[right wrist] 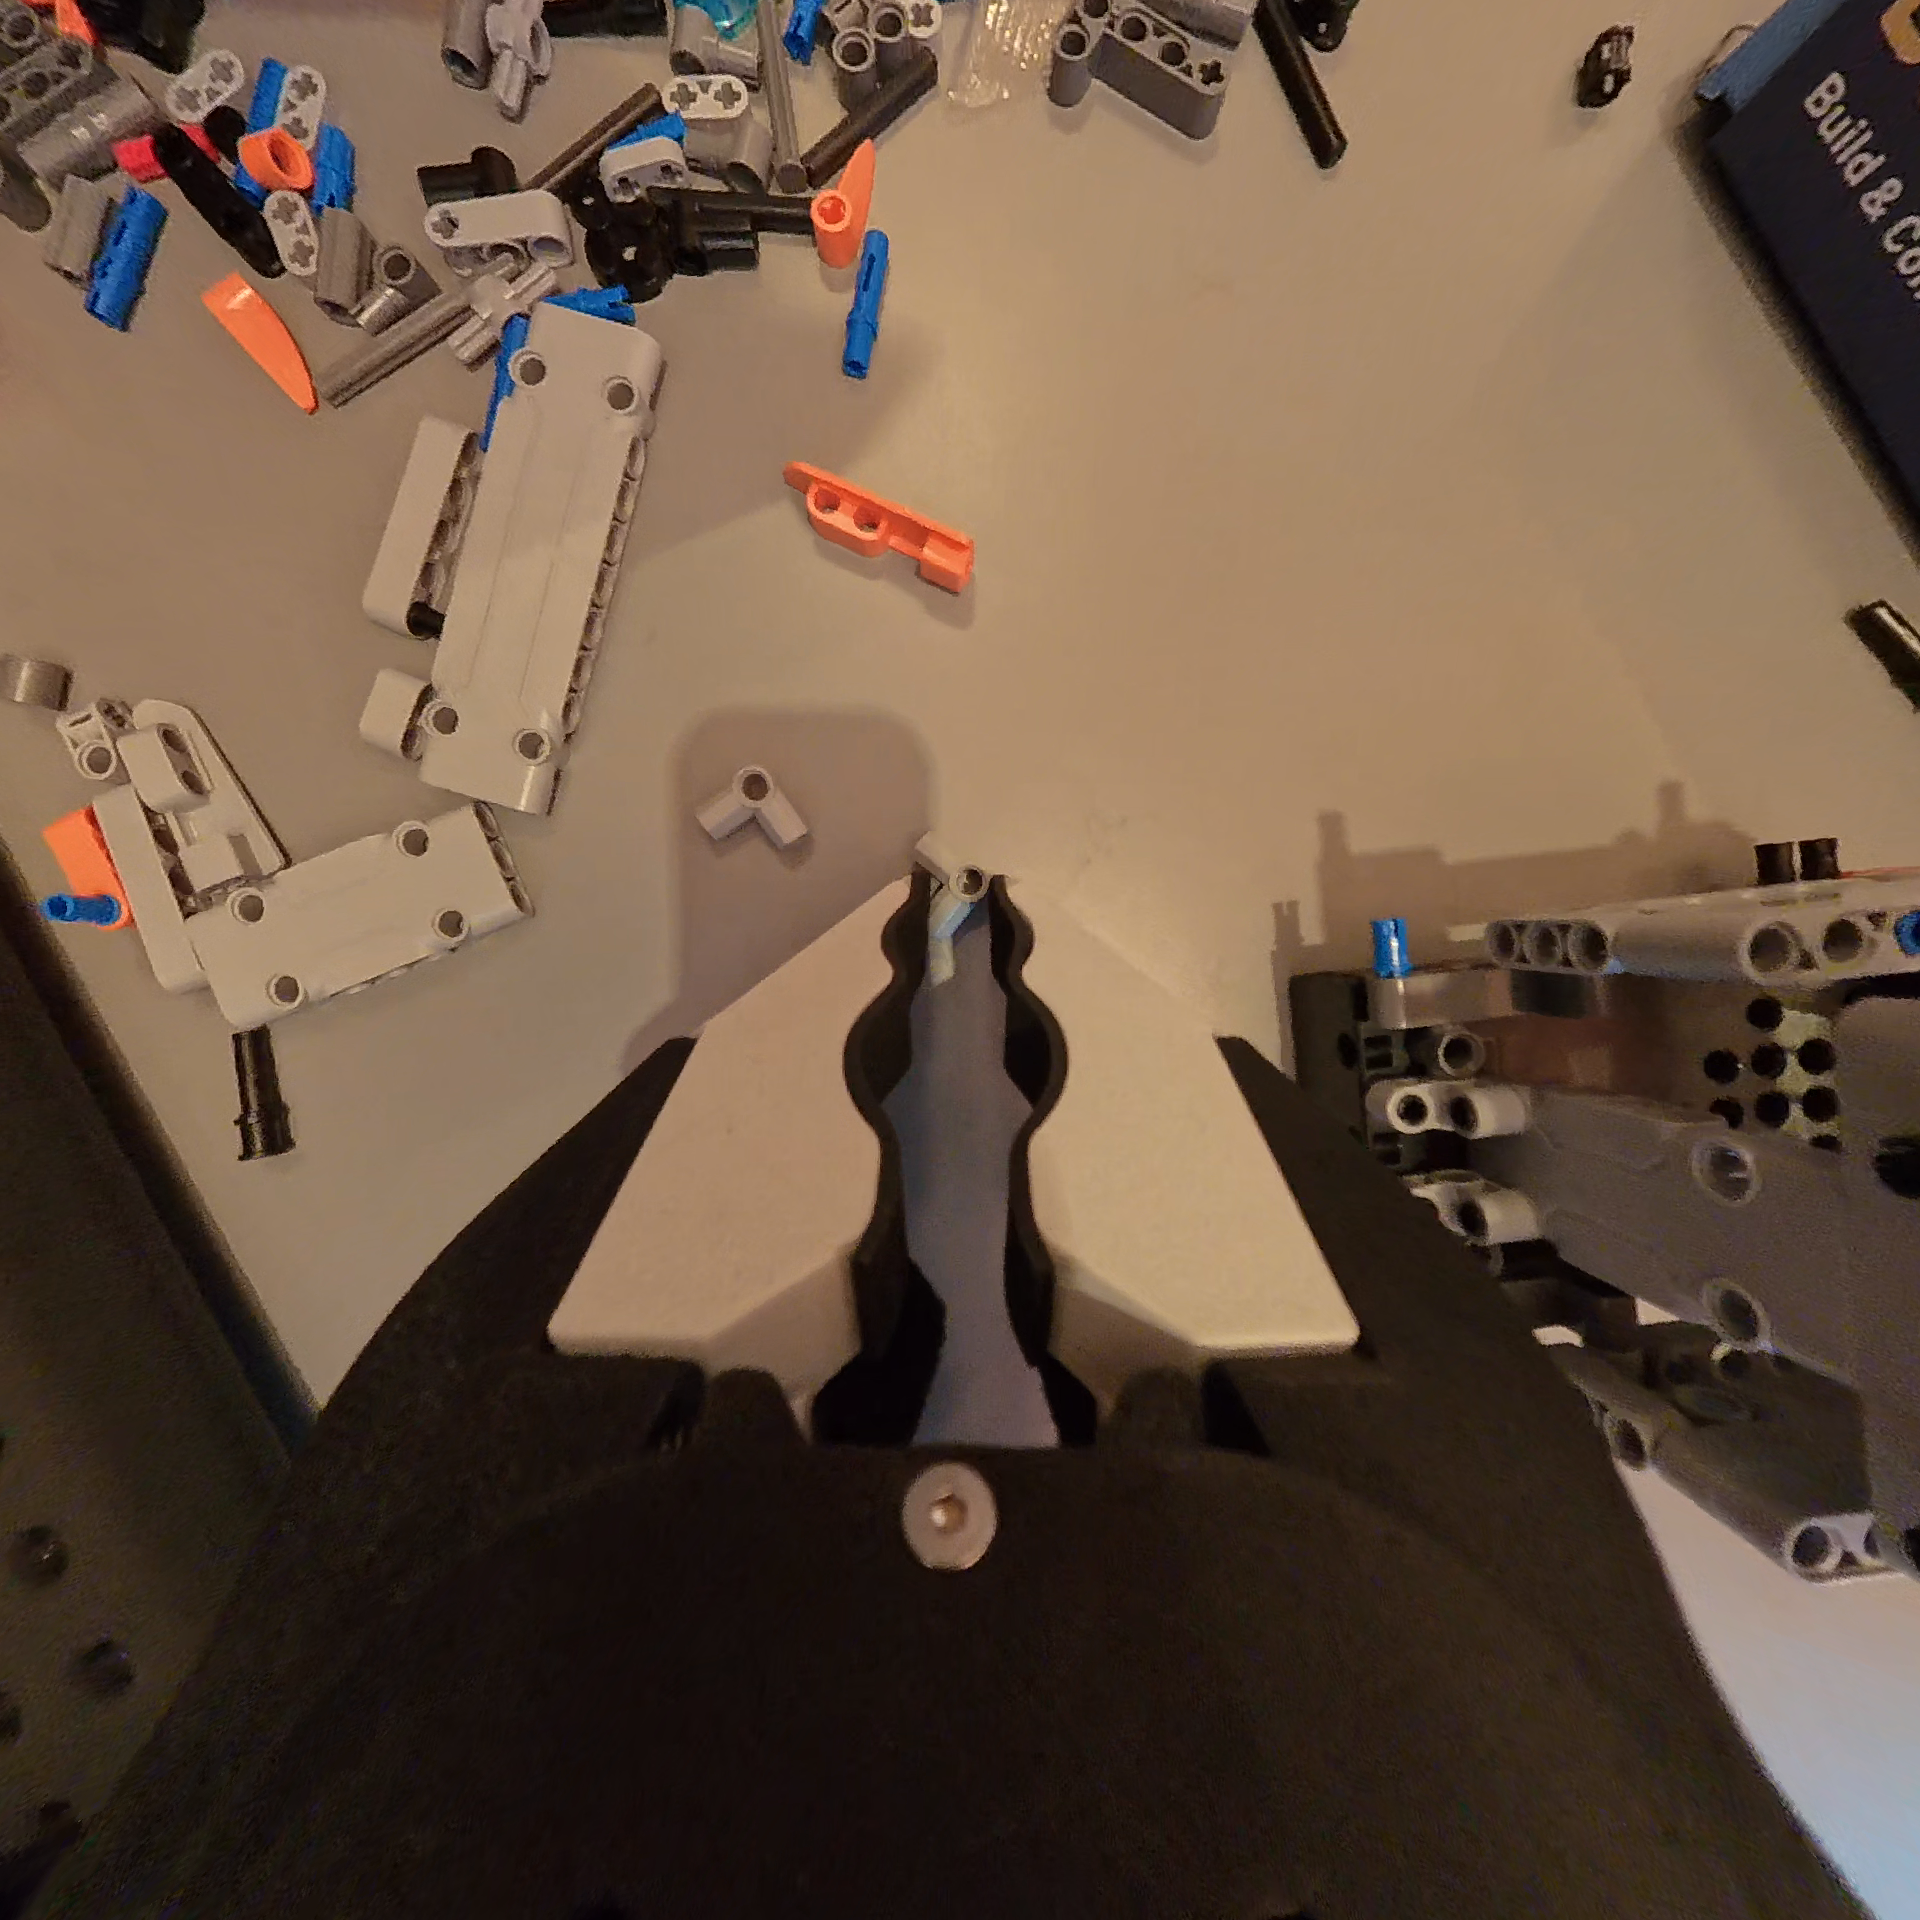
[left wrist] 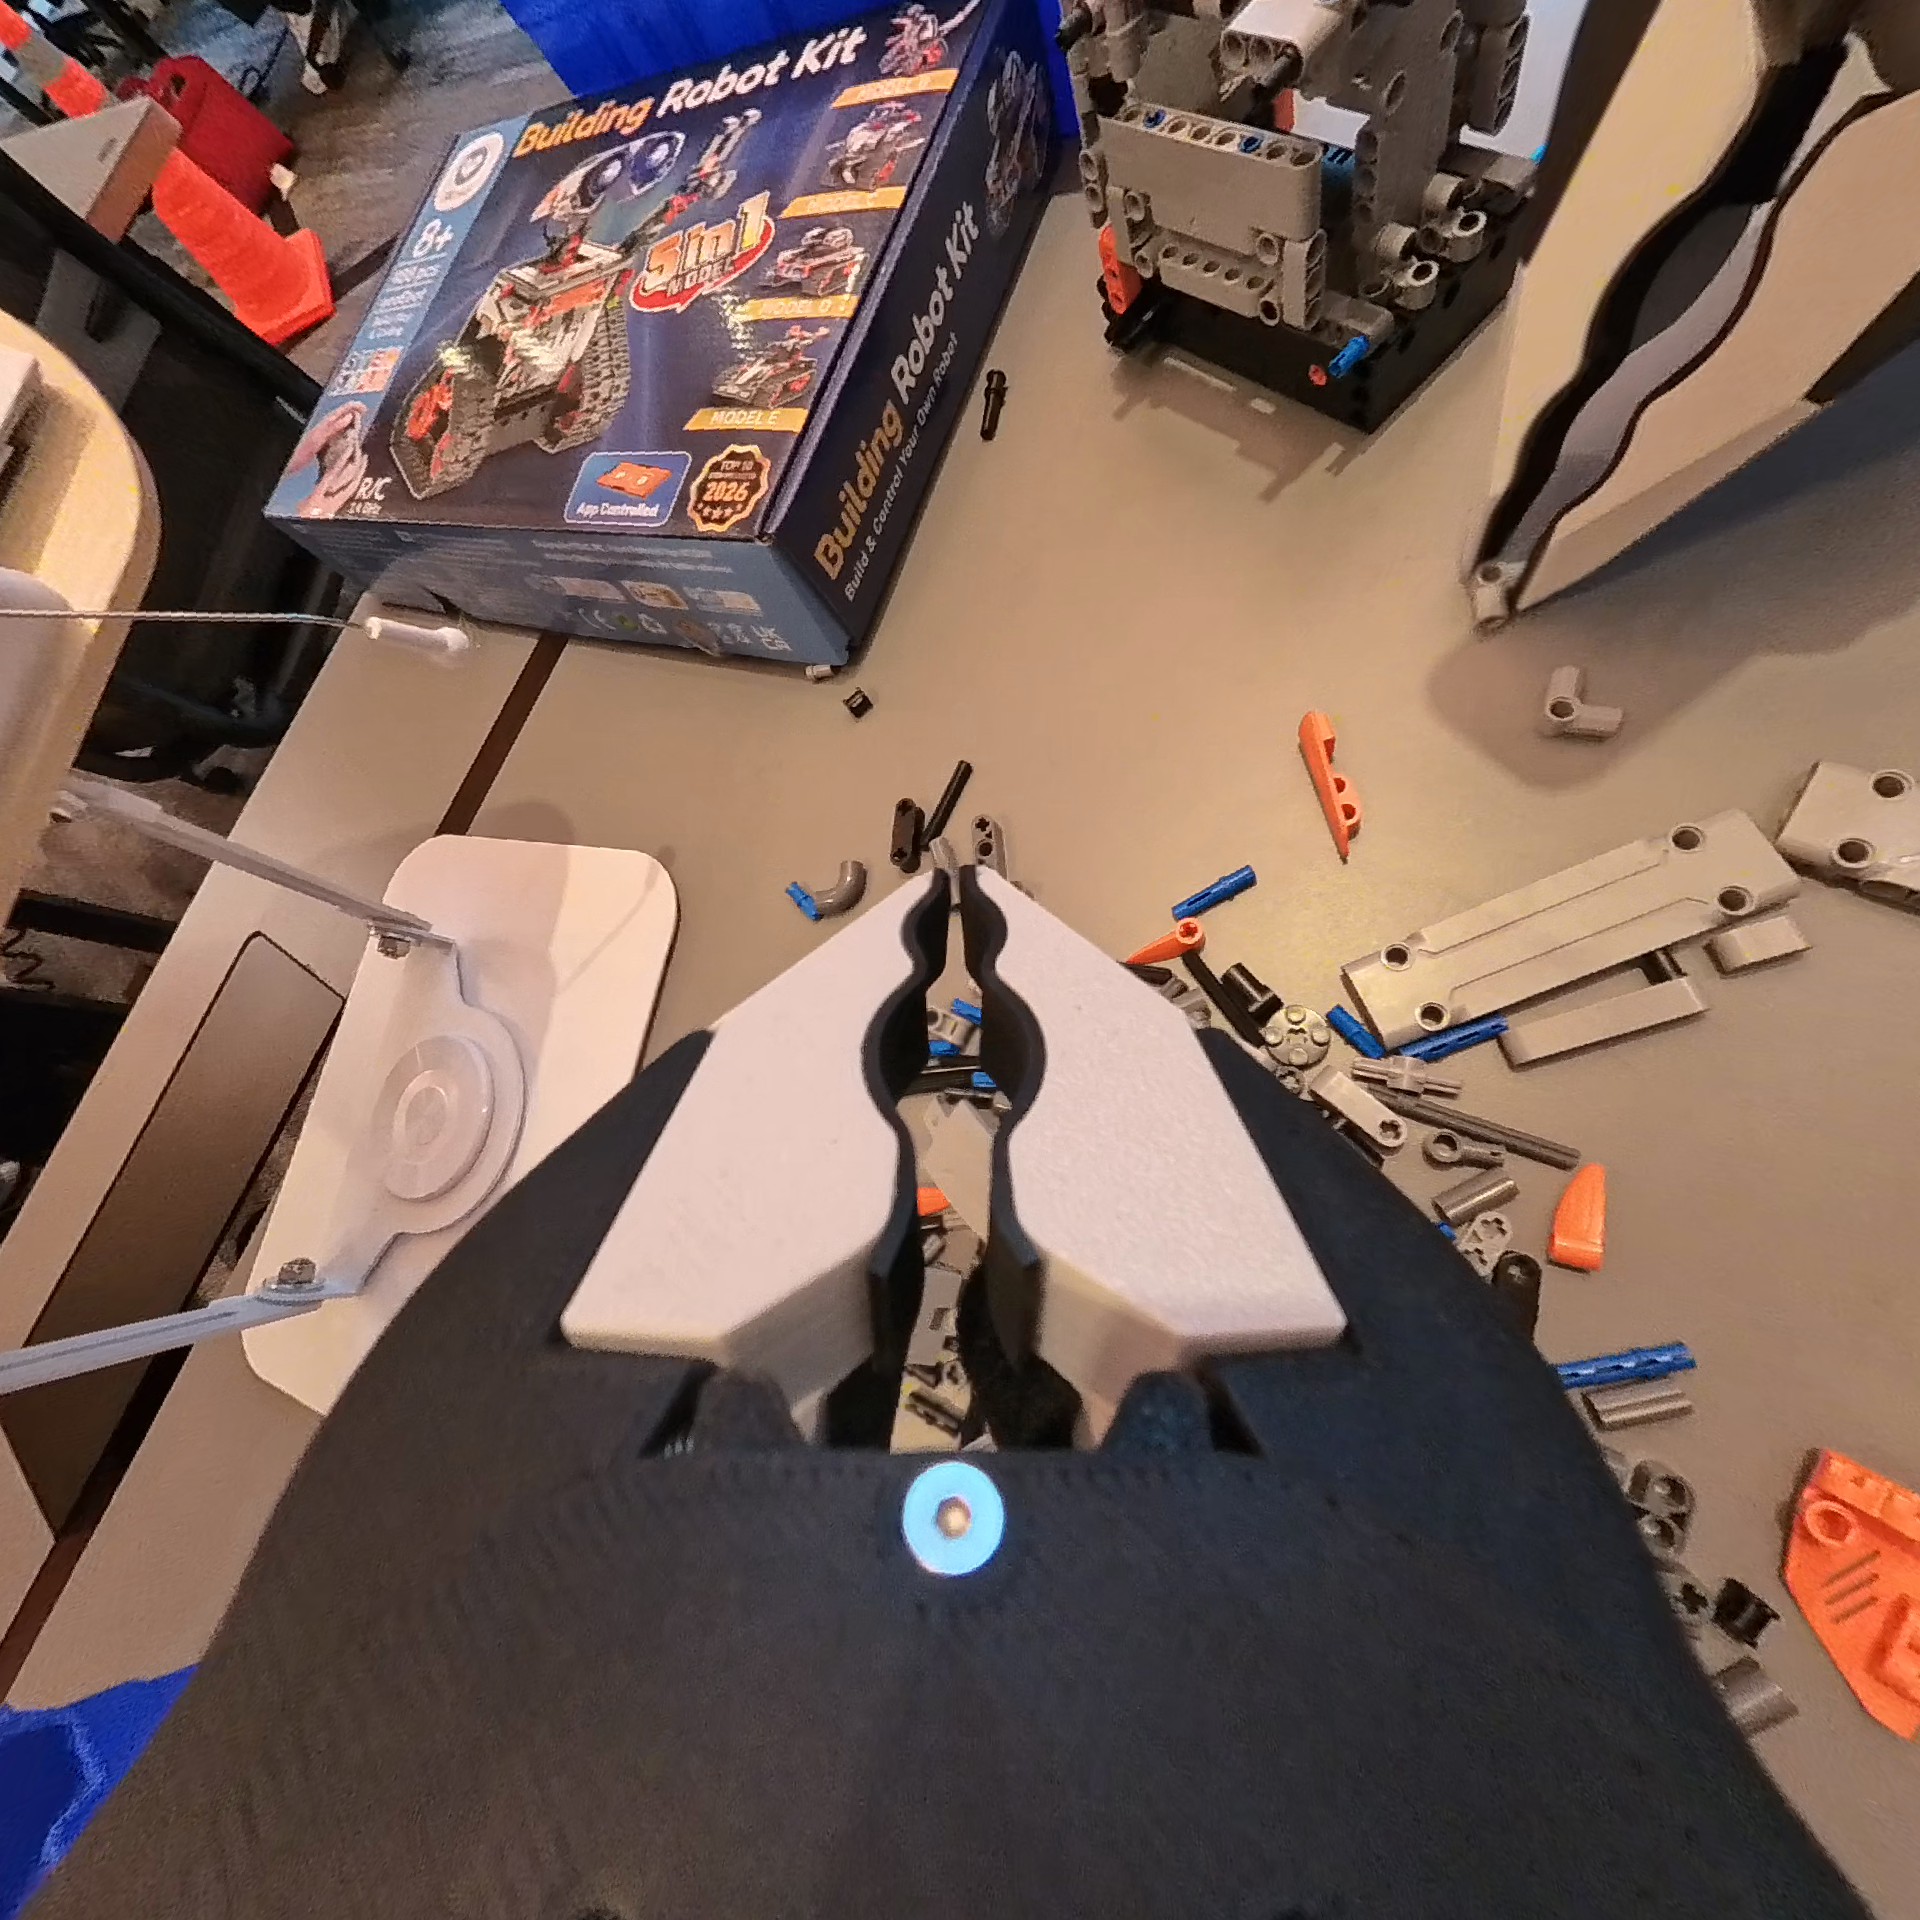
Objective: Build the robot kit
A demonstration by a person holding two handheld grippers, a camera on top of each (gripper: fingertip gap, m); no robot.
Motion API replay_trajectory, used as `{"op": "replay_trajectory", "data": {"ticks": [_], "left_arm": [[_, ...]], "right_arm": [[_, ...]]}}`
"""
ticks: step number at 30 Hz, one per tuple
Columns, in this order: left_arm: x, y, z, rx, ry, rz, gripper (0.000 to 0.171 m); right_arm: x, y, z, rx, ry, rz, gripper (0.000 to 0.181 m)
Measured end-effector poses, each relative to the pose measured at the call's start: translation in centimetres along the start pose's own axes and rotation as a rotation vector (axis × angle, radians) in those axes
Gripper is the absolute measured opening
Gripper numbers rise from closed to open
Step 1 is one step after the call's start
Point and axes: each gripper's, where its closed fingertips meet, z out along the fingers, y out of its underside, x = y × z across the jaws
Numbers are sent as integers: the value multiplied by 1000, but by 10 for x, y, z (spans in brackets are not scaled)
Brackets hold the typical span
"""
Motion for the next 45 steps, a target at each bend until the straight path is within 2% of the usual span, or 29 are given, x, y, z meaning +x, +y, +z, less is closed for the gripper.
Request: {"op": "replay_trajectory", "data": {"ticks": [6, 12, 15, 28, 32, 35, 37, 40, 43, 45], "left_arm": [[-11, -2, -8, 10, -46, -9, 1], [-39, -20, -42, 157, -98, -139, 5], [-49, -16, -48, 155, -130, -149, 5], [-41, -2, -25, 82, -104, -132, 6], [-39, -1, -15, 66, -84, -147, 8], [-37, -7, -8, 62, -74, -148, 9], [-34, -10, 1, 52, -53, -156, 11], [-34, -14, 16, 33, -31, -165, 10], [-36, -17, 30, 16, -19, -183, 11], [-37, -15, 36, 3, -29, -184, 11]], "right_arm": [[-2, -2, -4, 22, -14, 0, 15], [2, -4, -16, 55, 12, -3, 19], [7, -6, -23, 89, 33, 13, 17], [4, -22, -36, 213, 21, -22, 12], [-3, -41, -57, 336, 15, -80, 8], [7, -65, -87, 416, 117, -111, 9], [19, -78, -100, 373, 203, -166, 15], [57, -93, -104, 195, 334, -246, 24], [104, -112, -84, 34, 397, -302, 33], [134, -117, -63, -90, 428, -334, 48]]}}
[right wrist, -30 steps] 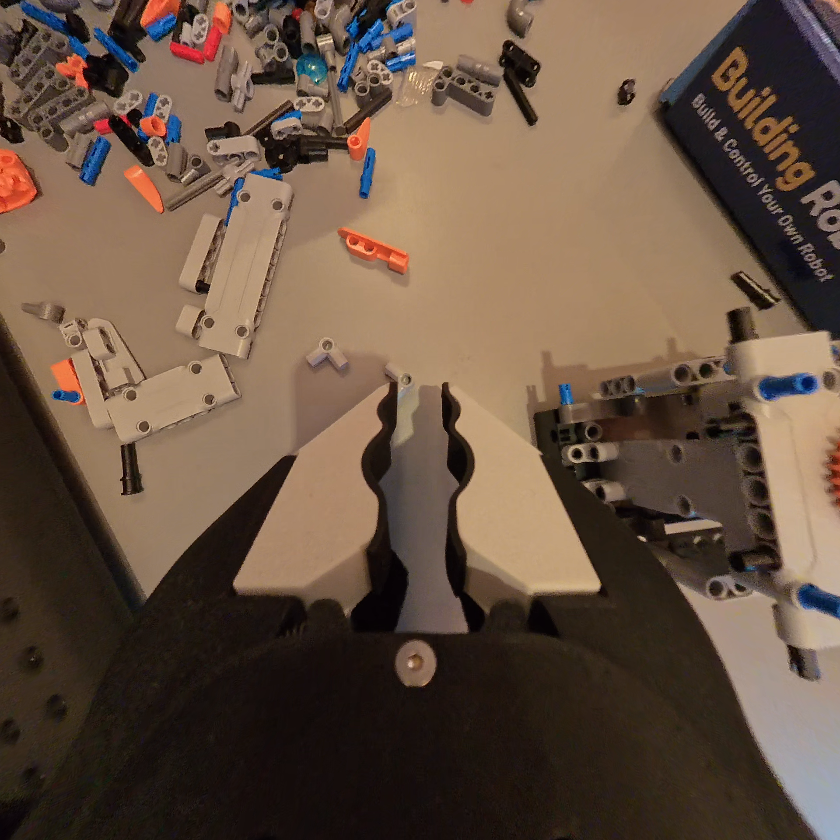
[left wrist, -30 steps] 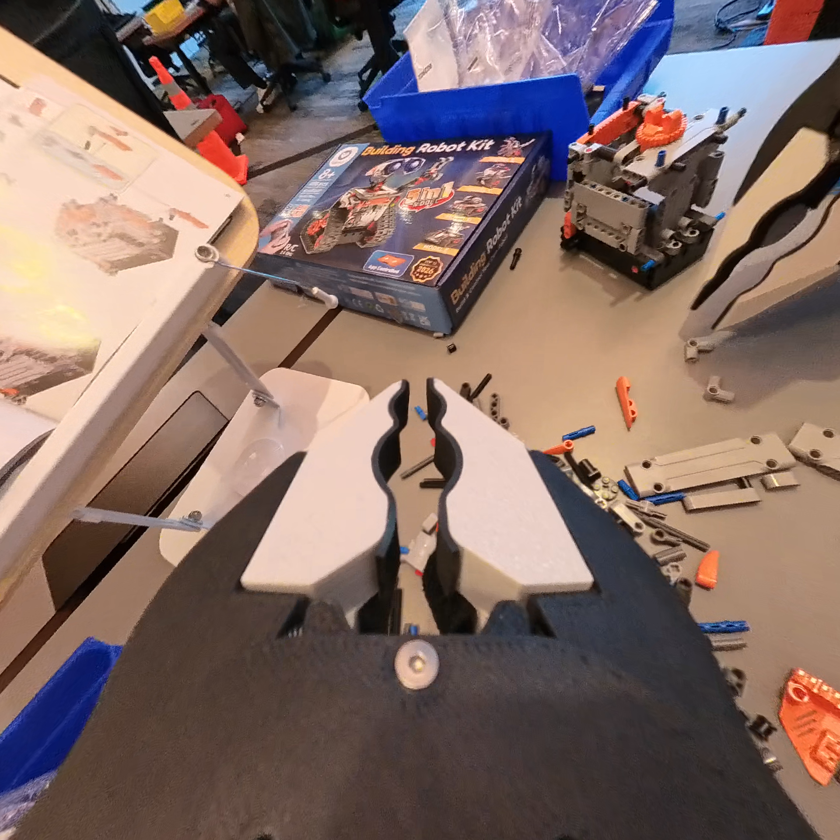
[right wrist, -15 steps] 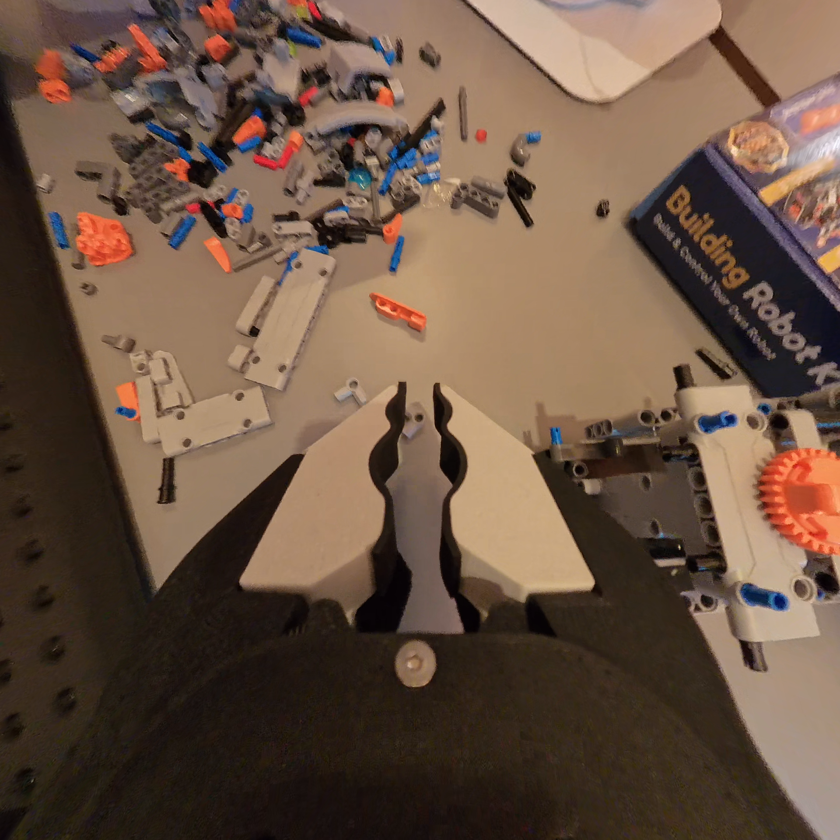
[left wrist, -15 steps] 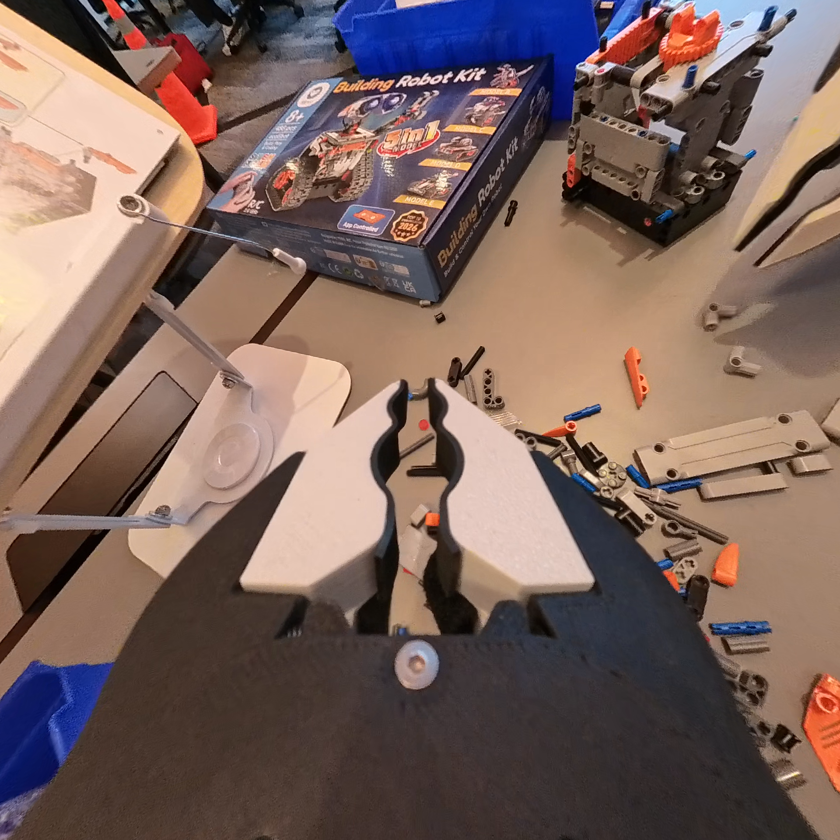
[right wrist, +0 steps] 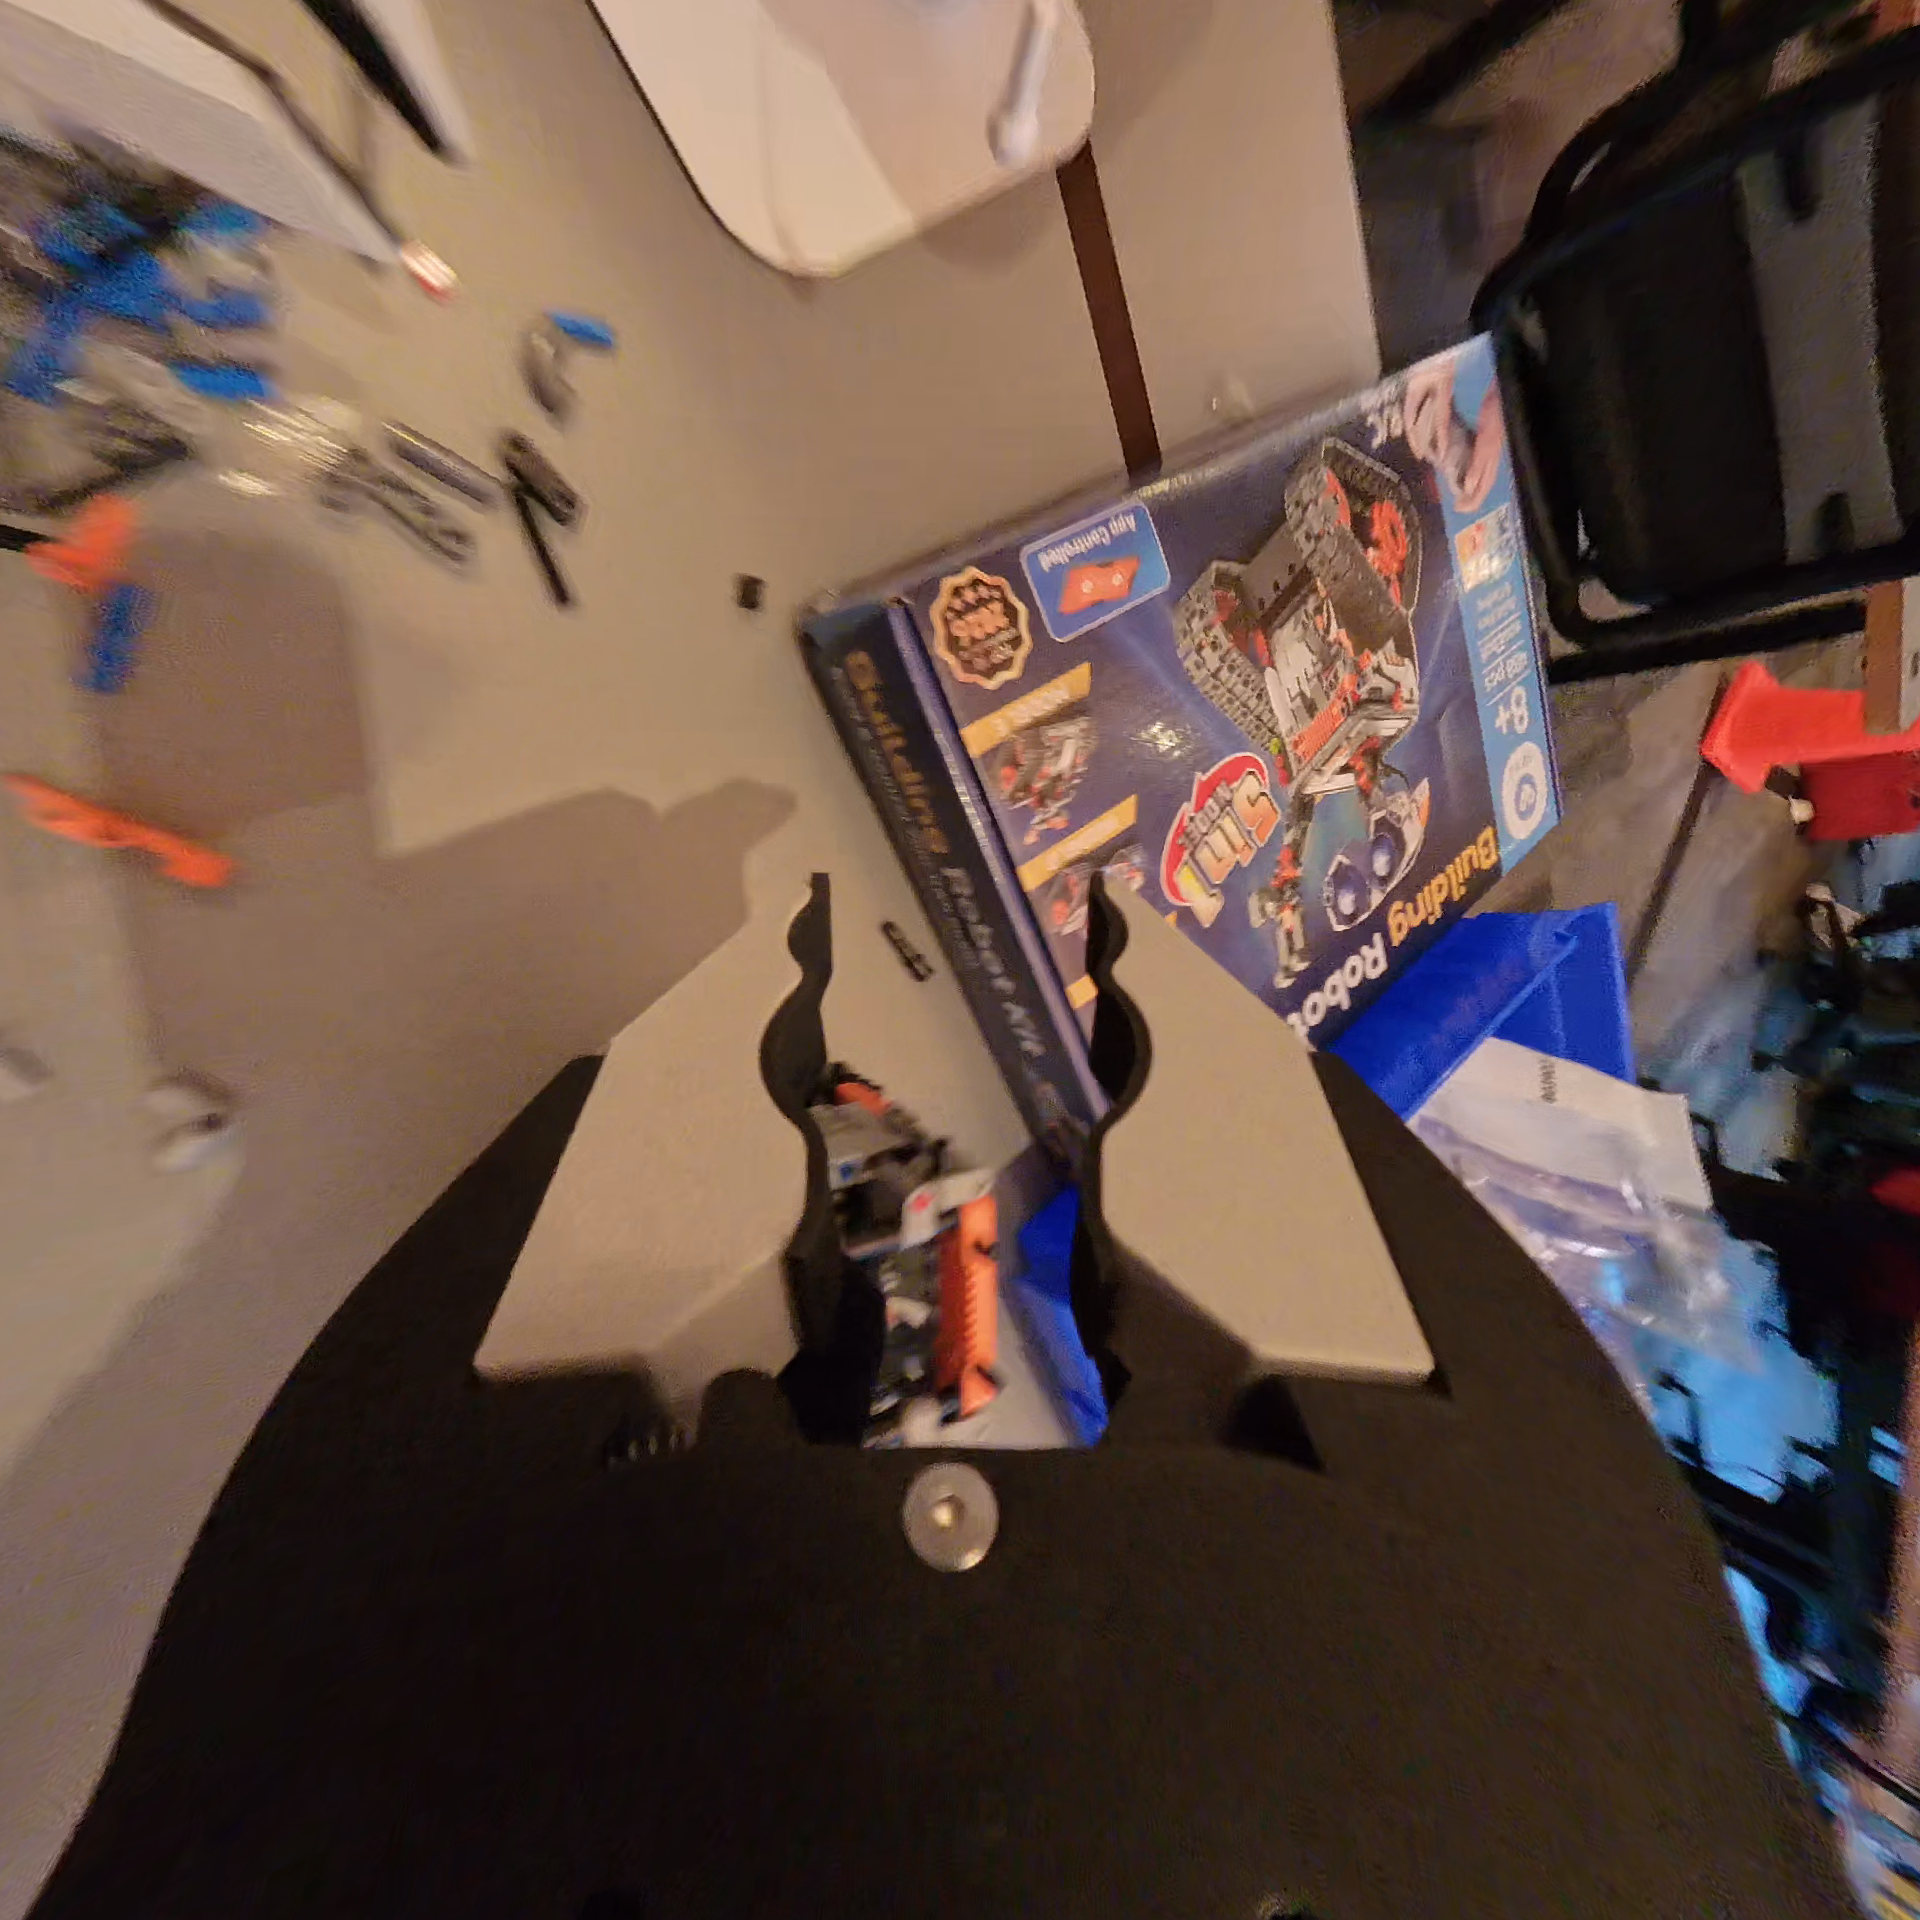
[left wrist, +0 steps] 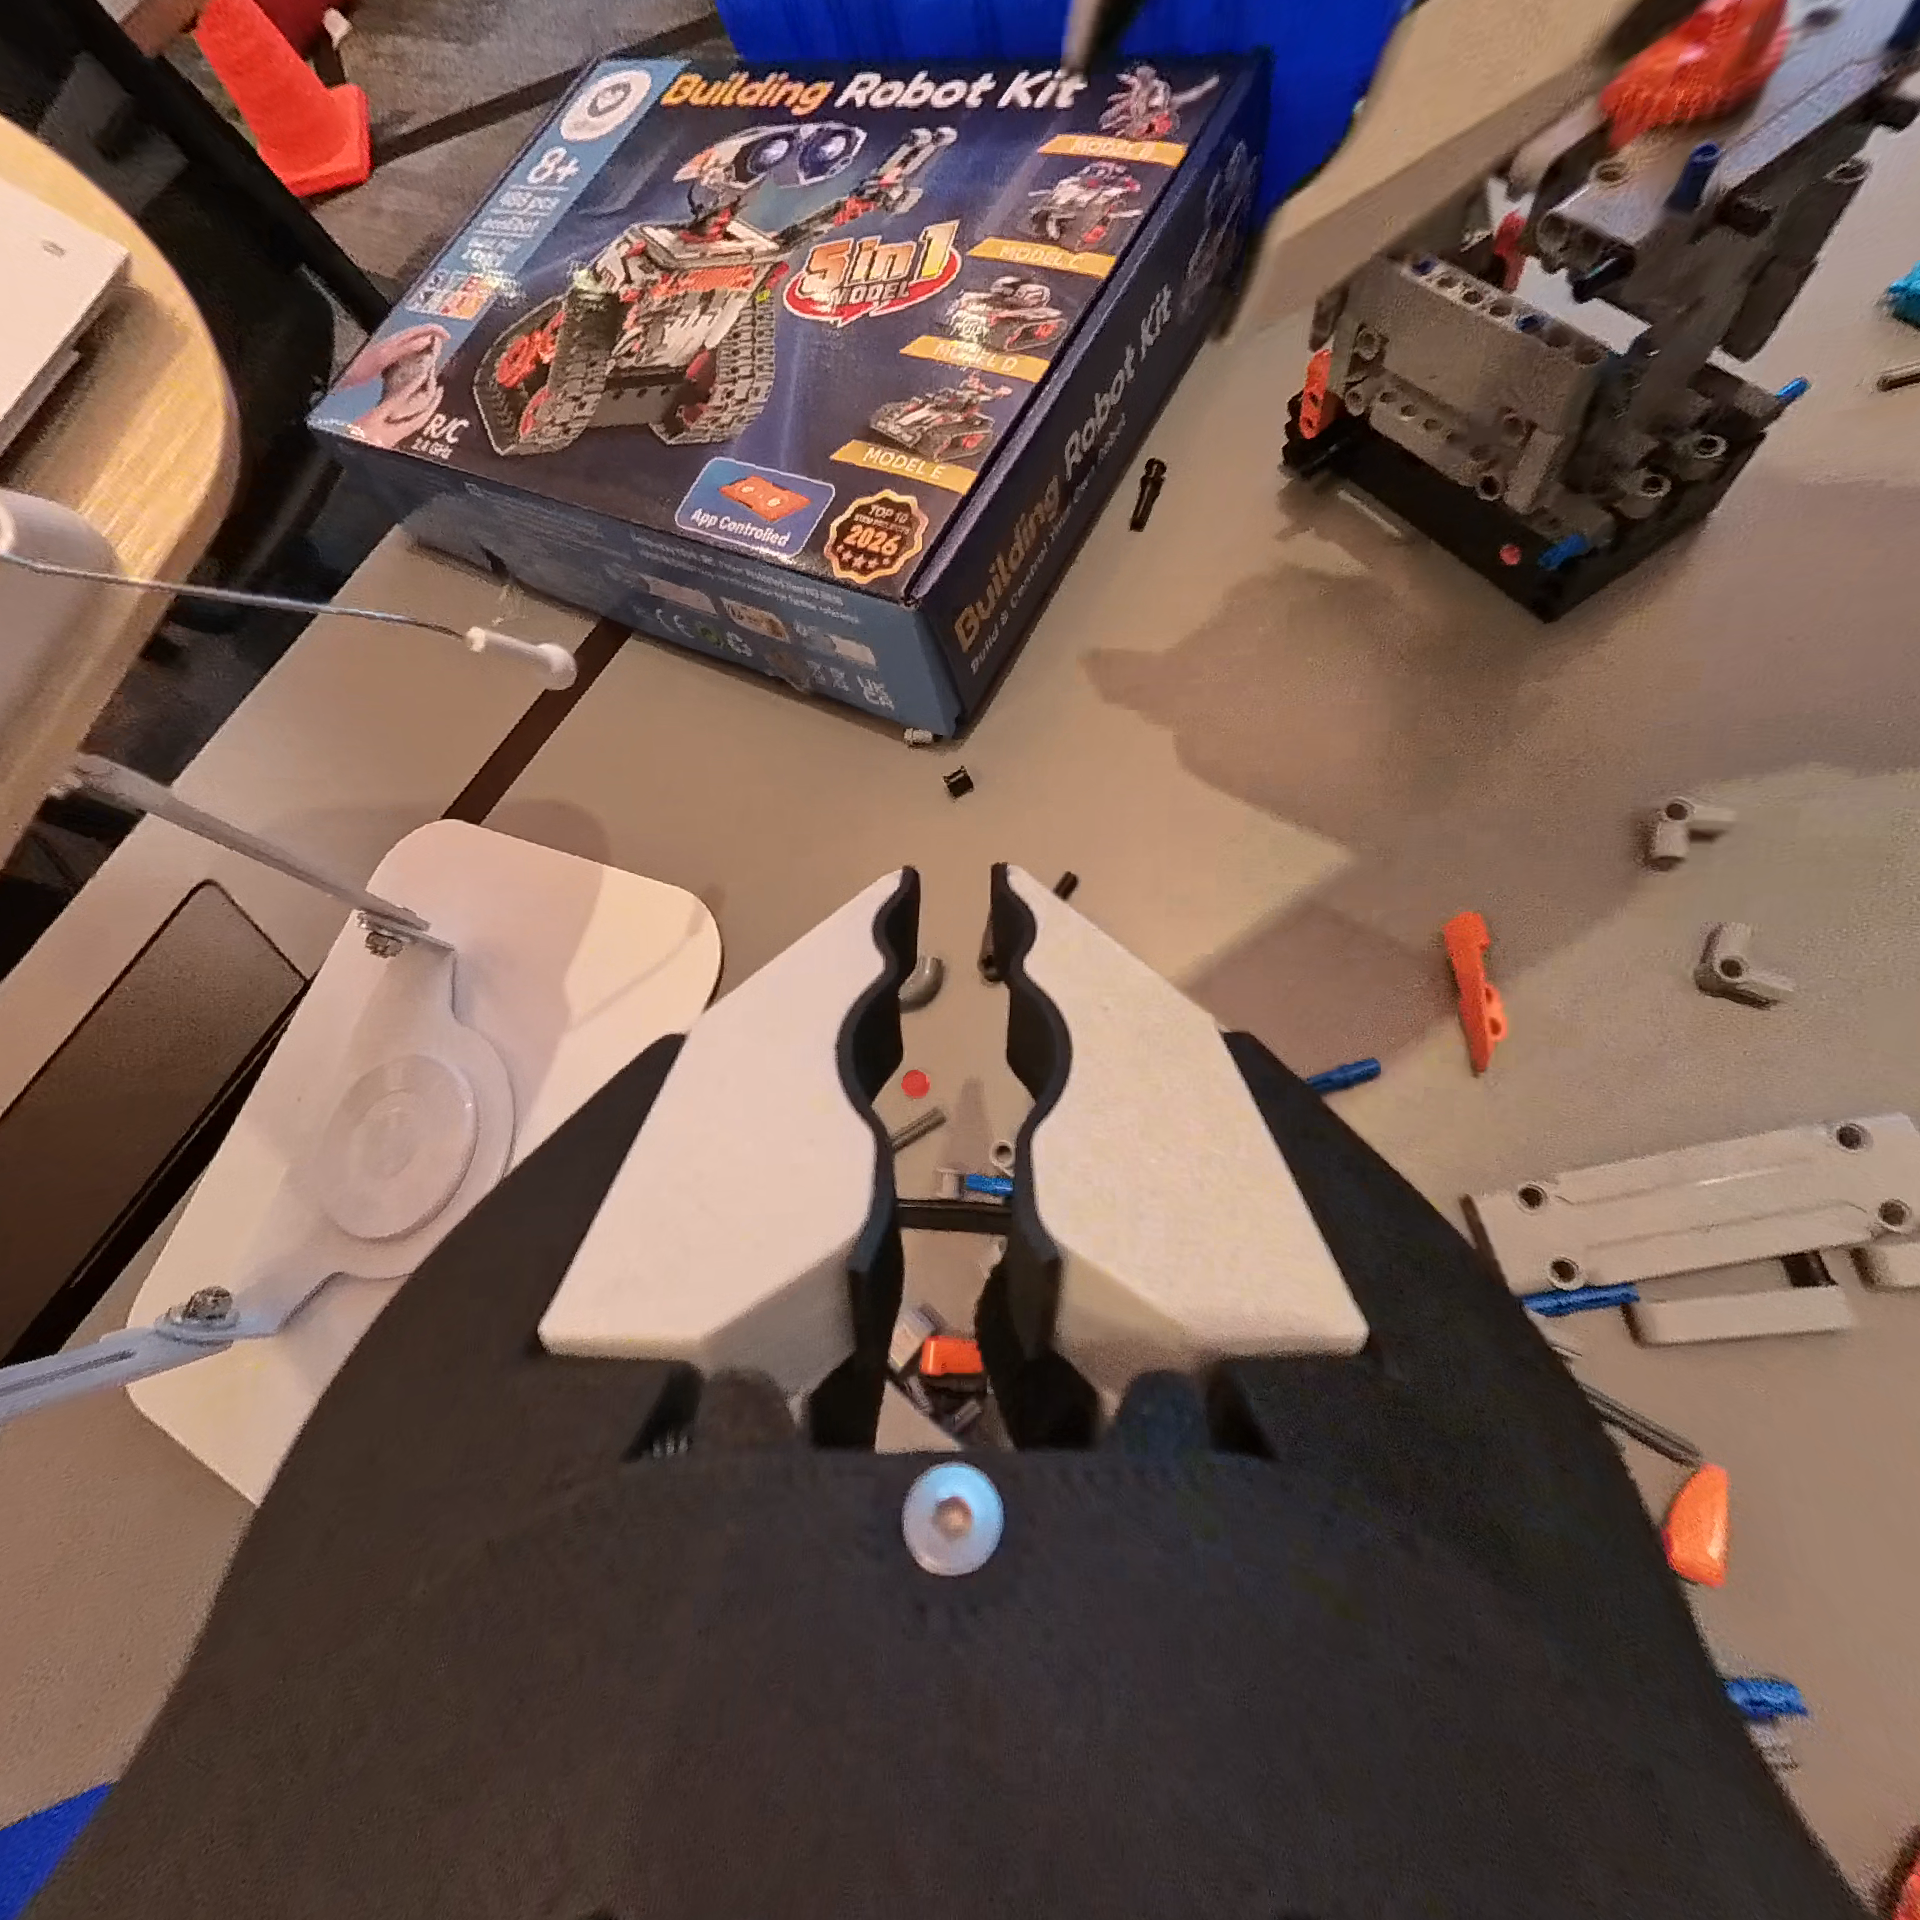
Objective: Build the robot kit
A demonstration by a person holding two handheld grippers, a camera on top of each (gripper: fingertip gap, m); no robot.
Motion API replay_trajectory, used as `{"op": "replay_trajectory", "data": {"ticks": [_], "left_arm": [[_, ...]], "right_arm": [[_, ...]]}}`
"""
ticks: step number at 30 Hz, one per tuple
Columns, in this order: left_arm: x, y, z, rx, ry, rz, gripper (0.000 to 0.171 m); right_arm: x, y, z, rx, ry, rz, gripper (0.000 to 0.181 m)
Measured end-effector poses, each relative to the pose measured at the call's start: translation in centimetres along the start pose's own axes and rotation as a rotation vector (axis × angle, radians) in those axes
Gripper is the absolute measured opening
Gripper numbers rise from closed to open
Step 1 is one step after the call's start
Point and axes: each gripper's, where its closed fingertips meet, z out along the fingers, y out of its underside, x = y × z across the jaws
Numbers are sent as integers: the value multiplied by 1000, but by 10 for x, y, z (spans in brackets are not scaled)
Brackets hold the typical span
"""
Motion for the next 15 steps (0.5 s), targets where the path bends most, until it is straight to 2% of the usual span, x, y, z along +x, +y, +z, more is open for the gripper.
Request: {"op": "replay_trajectory", "data": {"ticks": [5, 7, 15], "left_arm": [[-2, 11, 3, -15, -3, -11, 10], [-4, 14, 3, -14, 2, -24, 10], [-5, 23, 9, -29, 16, -20, 10]], "right_arm": [[8, 14, 67, -231, -56, -162, 55], [8, 22, 85, -272, -84, -170, 53], [15, 23, 90, -230, -171, -96, 47]]}}
